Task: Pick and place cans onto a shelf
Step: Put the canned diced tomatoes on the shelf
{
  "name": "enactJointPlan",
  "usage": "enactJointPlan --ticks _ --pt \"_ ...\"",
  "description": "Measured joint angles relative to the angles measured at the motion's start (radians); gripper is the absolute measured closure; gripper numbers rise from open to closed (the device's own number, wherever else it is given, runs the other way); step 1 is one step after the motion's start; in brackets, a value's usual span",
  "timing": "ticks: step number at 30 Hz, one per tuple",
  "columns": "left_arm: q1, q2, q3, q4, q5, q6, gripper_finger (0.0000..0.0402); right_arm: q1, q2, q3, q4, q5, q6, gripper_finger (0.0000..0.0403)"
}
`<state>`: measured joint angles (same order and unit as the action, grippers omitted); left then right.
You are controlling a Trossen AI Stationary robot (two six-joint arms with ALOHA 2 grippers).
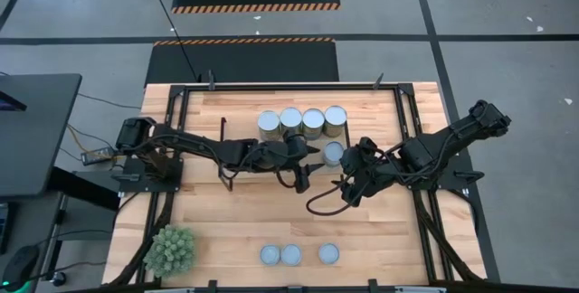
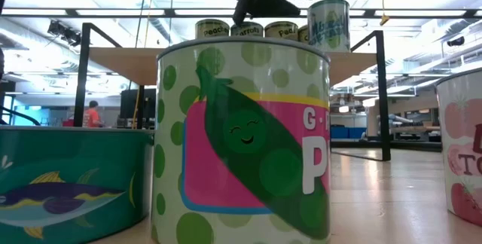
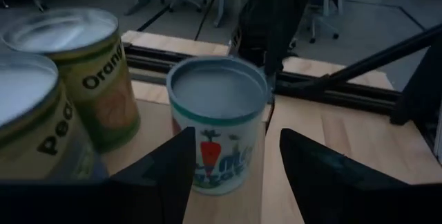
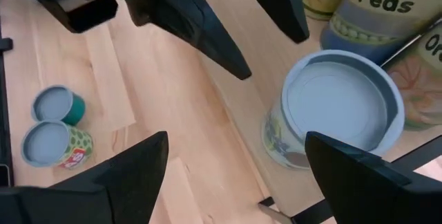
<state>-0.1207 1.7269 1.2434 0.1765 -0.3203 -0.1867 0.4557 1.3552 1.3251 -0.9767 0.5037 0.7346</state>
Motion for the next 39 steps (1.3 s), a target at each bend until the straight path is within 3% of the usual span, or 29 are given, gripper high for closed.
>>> enactJointPlan --ticks 9,18,39 --pt "-0.041 -0.082 0.0 -0.104 -0.011 0.002 0.0193 0.002 -0.001 0.0 0.002 0.01 0.032 0.0055" --pt "-0.136 -0.228 0.002 -0.306 -0.016 0.121 0.0229 0.001 -0.001 0.0 0.034 0.01 0.032 0.0055" --pt "-0.32 -0.284 0.001 -0.609 -0.02 -0.179 0.0233 0.012 0.056 0.0 0.272 -0.004 -0.031 0.0055"
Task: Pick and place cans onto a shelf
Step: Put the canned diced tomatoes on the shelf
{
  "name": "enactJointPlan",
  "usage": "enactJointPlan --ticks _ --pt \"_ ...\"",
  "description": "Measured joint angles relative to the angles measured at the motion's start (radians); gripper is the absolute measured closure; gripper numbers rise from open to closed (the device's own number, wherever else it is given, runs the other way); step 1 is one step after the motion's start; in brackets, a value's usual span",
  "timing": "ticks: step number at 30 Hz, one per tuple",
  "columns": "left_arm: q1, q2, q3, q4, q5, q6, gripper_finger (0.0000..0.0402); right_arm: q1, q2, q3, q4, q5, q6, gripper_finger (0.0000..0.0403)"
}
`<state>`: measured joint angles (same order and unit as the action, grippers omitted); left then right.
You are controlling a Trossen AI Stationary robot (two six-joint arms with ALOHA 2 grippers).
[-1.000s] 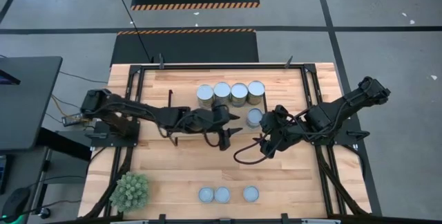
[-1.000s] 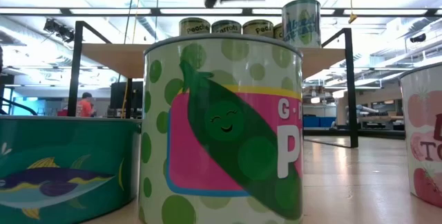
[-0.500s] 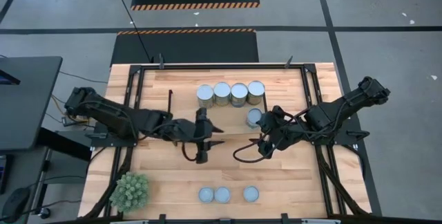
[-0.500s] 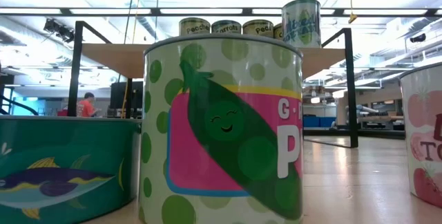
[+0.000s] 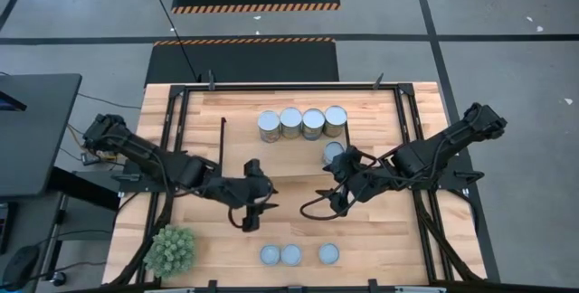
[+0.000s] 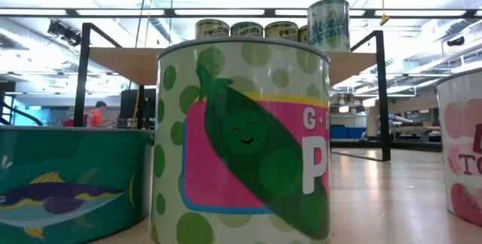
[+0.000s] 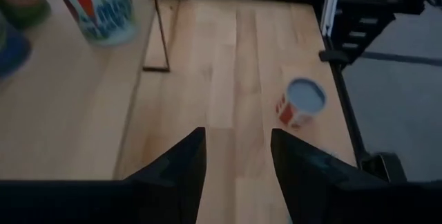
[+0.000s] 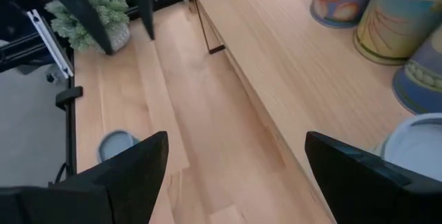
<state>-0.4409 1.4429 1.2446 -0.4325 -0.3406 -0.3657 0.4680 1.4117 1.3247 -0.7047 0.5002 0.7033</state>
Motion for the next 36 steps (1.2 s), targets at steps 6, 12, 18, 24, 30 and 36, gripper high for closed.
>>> enactJointPlan --ticks 6,12,18,24,30,36 --pt "-0.05 -0.011 0.038 -0.11 -0.017 -0.017 0.0233 0.013 0.016 0.001 0.043 -0.01 0.0 0.0055" --pt "-0.083 -0.012 0.104 -0.283 -0.072 -0.019 0.0233 0.051 0.08 0.001 0.053 -0.026 0.003 0.0055" --pt "-0.133 -0.011 0.106 -0.384 -0.066 -0.095 0.0233 0.096 0.131 0.0 0.052 -0.039 0.076 0.0055" --pt "-0.185 -0.011 0.106 -0.437 -0.075 -0.168 0.0233 0.148 0.142 0.0 0.021 -0.042 0.144 0.0055" --pt "-0.22 -0.011 0.106 -0.438 -0.128 -0.189 0.0233 0.179 0.142 -0.013 -0.018 -0.042 0.161 0.0055" --pt "-0.22 -0.01 0.106 -0.439 -0.17 -0.24 0.0233 0.202 0.142 -0.046 -0.01 -0.056 0.16 0.0055"
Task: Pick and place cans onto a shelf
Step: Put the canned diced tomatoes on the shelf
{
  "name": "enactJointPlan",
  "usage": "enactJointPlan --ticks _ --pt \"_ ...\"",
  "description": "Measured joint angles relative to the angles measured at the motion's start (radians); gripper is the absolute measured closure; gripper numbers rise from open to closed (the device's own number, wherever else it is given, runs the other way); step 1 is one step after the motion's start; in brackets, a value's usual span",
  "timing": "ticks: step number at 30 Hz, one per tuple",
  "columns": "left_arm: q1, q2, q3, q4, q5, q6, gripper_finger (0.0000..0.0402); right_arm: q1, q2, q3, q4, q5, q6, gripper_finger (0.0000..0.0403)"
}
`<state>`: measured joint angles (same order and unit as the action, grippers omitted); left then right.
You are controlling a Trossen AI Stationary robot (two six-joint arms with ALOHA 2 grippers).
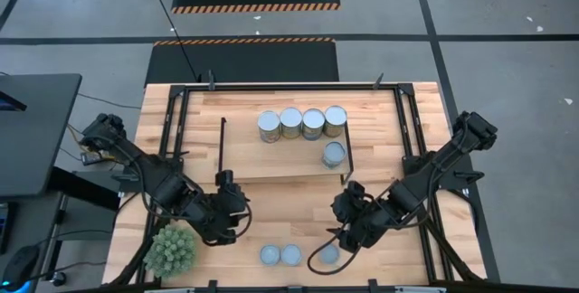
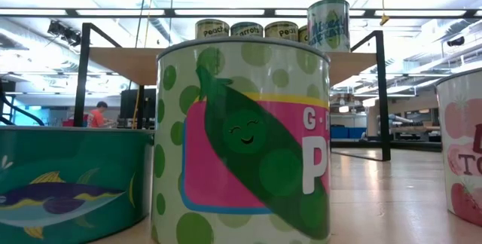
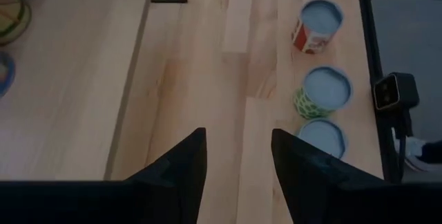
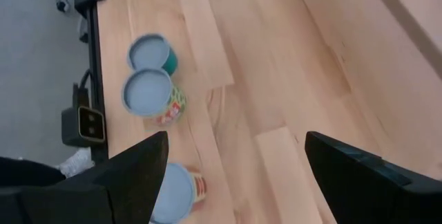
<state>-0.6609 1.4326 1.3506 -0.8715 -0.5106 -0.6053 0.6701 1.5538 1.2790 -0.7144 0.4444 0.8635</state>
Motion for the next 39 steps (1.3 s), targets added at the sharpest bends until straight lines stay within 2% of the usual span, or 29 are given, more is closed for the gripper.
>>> enactJointPlan --ticks 12,17,23,27,33,39 --pt "-0.042 0.098 -0.001 0.019 -0.028 0.027 0.0233 0.038 0.0 -0.012 0.011 -0.001 0.031 0.0055" --pt "-0.076 0.108 -0.004 0.07 0.039 0.106 0.0233 0.055 0.0 -0.012 0.011 -0.001 0.025 0.0055" --pt "-0.091 0.108 -0.108 0.2 0.106 0.143 0.0233 0.057 0.0 -0.012 0.033 -0.027 0.006 0.0055" --pt "-0.097 0.108 -0.188 0.32 0.161 0.117 0.0233 0.057 0.0 -0.012 0.056 -0.058 0.092 0.0055" --pt "-0.1 0.108 -0.225 0.462 0.168 0.112 0.0233 0.058 0.0 -0.012 0.075 -0.101 0.164 0.0055" --pt "-0.122 0.108 -0.226 0.464 0.167 0.091 0.0233 0.053 0.0 -0.002 0.145 -0.101 0.131 0.0055"
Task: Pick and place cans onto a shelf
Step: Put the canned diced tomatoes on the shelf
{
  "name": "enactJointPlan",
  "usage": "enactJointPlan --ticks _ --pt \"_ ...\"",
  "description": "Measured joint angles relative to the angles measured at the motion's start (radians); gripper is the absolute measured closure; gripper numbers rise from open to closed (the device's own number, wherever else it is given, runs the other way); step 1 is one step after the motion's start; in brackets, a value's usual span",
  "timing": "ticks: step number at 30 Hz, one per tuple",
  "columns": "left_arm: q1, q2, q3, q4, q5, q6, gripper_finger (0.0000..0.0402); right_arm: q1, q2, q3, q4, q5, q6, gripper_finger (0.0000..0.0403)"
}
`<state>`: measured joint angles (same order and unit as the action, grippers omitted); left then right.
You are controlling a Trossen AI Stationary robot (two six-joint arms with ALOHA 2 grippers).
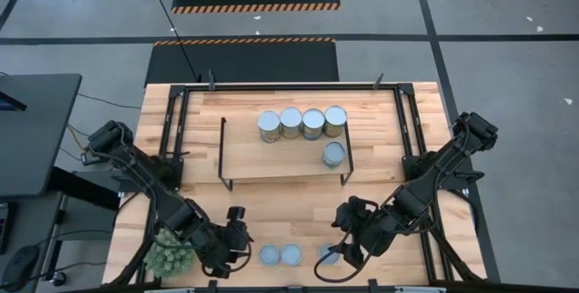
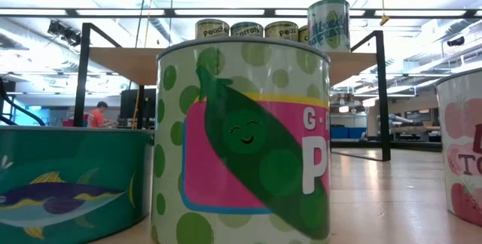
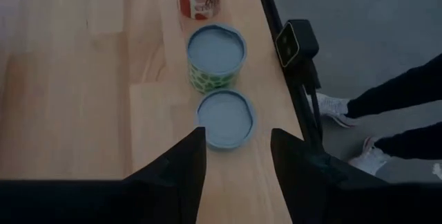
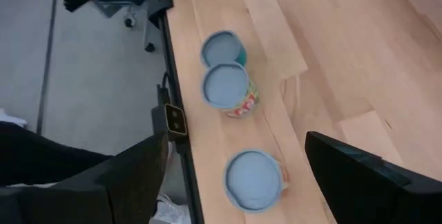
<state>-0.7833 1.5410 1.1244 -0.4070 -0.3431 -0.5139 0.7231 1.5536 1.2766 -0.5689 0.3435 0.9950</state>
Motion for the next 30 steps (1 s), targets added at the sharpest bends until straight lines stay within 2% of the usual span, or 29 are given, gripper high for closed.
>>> enactJointPlan --ticks 6,10,14,19,25,30 --pt "-0.043 0.0 0.0 -0.044 0.0 -0.054 0.0233 -0.006 0.016 0.013 0.046 0.003 -0.003 0.0055" --pt "-0.066 -0.002 0.0 -0.052 -0.003 -0.081 0.0233 0.014 0.097 0.118 0.034 -0.027 -0.006 0.0055" --pt "-0.07 -0.003 0.0 -0.05 -0.002 -0.105 0.0233 0.043 0.216 0.276 -0.099 -0.045 -0.103 0.0055" --pt "-0.069 -0.003 0.0 -0.049 -0.028 -0.167 0.0233 0.05 0.314 0.409 -0.31 0.003 -0.154 0.0055" --pt "-0.069 -0.003 0.0 -0.051 -0.134 -0.238 0.0233 0.071 0.335 0.393 -0.28 0.024 -0.146 0.0055" --pt "-0.058 -0.003 0.0 -0.037 -0.15 -0.243 0.0233 0.106 0.335 0.343 -0.288 0.025 -0.153 0.0055"
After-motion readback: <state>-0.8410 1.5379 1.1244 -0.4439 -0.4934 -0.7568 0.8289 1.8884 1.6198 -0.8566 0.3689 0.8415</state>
